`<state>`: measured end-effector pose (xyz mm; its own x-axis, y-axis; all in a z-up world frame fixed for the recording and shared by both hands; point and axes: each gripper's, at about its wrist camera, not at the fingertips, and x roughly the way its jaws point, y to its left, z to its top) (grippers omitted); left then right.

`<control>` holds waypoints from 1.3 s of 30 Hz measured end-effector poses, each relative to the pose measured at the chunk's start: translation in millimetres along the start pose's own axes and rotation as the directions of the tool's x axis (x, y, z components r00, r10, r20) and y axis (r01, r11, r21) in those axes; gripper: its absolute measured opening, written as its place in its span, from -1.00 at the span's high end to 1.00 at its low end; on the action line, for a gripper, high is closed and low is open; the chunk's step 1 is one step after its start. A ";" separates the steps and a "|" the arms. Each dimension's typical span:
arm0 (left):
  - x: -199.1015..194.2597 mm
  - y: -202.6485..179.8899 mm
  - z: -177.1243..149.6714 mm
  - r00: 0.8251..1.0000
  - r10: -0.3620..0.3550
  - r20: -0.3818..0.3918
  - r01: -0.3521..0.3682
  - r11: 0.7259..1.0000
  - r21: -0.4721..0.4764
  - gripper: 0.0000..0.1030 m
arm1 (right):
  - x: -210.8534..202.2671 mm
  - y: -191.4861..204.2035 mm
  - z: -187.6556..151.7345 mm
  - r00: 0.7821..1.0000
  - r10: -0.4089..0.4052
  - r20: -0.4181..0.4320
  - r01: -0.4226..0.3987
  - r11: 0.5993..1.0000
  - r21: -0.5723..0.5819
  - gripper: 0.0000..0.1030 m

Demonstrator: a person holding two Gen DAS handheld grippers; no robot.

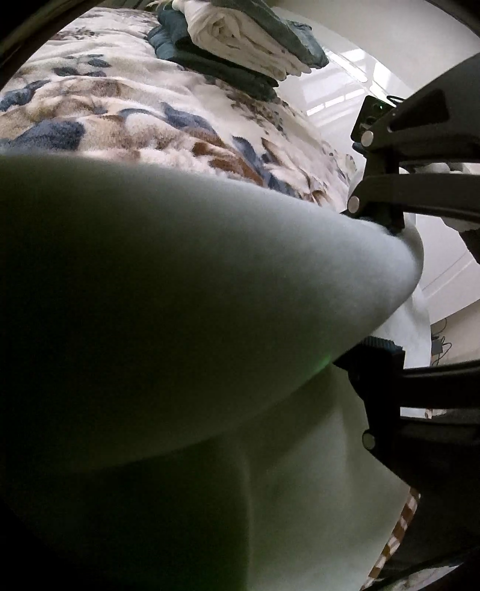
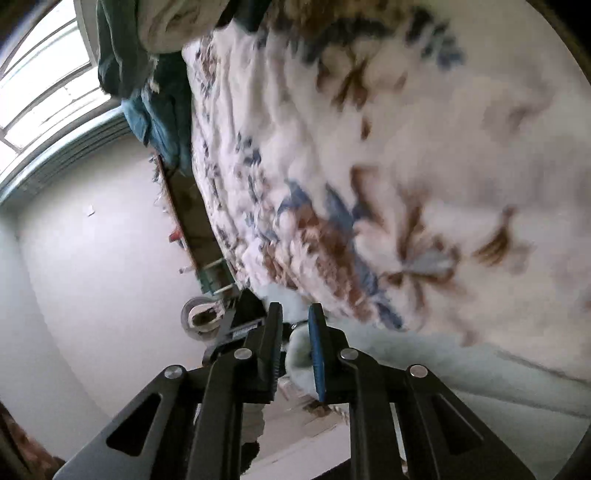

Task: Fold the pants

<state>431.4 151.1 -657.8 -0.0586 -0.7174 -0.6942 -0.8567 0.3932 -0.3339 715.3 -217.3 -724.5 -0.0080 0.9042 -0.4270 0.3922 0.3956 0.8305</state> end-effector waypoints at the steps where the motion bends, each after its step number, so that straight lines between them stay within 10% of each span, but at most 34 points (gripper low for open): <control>1: -0.1 -0.6 -0.2 1.000 -0.004 -0.002 0.004 1.000 -0.005 0.24 | 2.7 5.2 2.3 0.999 -0.029 -0.022 0.029 0.999 -0.017 -0.01; 2: -0.1 -1.1 -0.4 1.000 -0.013 -0.004 0.013 1.000 -0.013 0.17 | 6.2 11.5 2.5 0.997 -0.057 -0.045 0.055 0.998 -0.042 -0.38; 5: -8.6 -5.9 -2.0 0.998 -0.061 0.002 0.061 0.998 -0.027 -0.06 | 38.2 40.2 -3.7 0.971 -0.176 -0.164 0.142 0.969 -0.204 -0.41; 7: -15.9 -16.7 -3.8 0.997 -0.078 0.014 0.078 0.997 -0.004 -0.13 | 73.1 54.6 -13.2 0.908 -0.348 -0.232 0.263 0.907 -0.330 -0.40; 10: -27.2 -29.5 -7.5 0.995 -0.099 0.018 0.098 0.995 0.031 -0.18 | 89.1 53.9 -5.2 0.862 -0.488 -0.136 0.424 0.841 -0.336 0.75; 14: -44.3 -33.9 -11.8 0.995 -0.083 0.061 0.078 0.994 0.081 -0.18 | 70.5 41.9 31.7 0.849 -0.528 0.024 0.522 0.829 -0.201 0.75; 17: -56.5 -30.3 -8.2 0.992 -0.031 0.120 0.016 0.992 0.128 -0.18 | 77.5 48.3 28.1 0.807 -0.590 0.005 0.573 0.782 -0.246 0.29; 19: -62.8 -26.7 -3.6 0.988 -0.021 0.154 -0.002 0.990 0.144 -0.18 | 68.6 62.9 16.6 0.742 -0.668 0.051 0.655 0.707 -0.268 -0.04; 21: -70.9 -20.9 -0.3 0.981 -0.010 0.196 -0.022 0.986 0.164 -0.18 | 56.8 81.3 -0.9 0.722 -0.674 0.153 0.687 0.675 -0.267 -0.04; 24: -90.8 -3.1 6.3 0.959 0.041 0.280 -0.099 0.976 0.196 -0.18 | 24.5 81.6 -27.2 0.759 -0.606 0.238 0.650 0.728 -0.219 -0.04; 27: -103.9 19.2 18.8 0.939 0.080 0.333 -0.147 0.972 0.182 -0.18 | 37.5 64.2 -40.8 0.811 -0.565 0.152 0.585 0.782 -0.217 0.04; 29: -107.6 31.8 27.4 0.937 0.084 0.340 -0.148 0.975 0.167 -0.18 | 53.3 43.5 -39.9 0.779 -0.607 0.158 0.627 0.758 -0.176 0.50; 31: -107.0 37.4 31.6 0.942 0.066 0.329 -0.127 0.977 0.169 -0.18 | 64.3 22.9 -32.0 0.694 -0.686 0.218 0.718 0.683 -0.133 0.98; 36: -104.8 25.5 19.3 0.933 0.103 0.345 -0.190 0.955 0.229 -0.18 | 51.5 7.7 -28.4 0.754 -0.617 0.228 0.637 0.770 -0.024 0.95; 39: -104.5 -5.7 -14.0 0.893 0.140 0.427 -0.310 0.879 0.361 -0.18 | 21.0 22.2 -62.5 0.795 -0.519 0.313 0.556 0.831 -0.035 0.41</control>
<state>435.2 215.8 -574.4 0.0463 -0.3405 -0.9391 -0.5499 0.7762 -0.3085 666.3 -179.5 -692.6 0.0784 0.4634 -0.8827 0.2892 0.8367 0.4650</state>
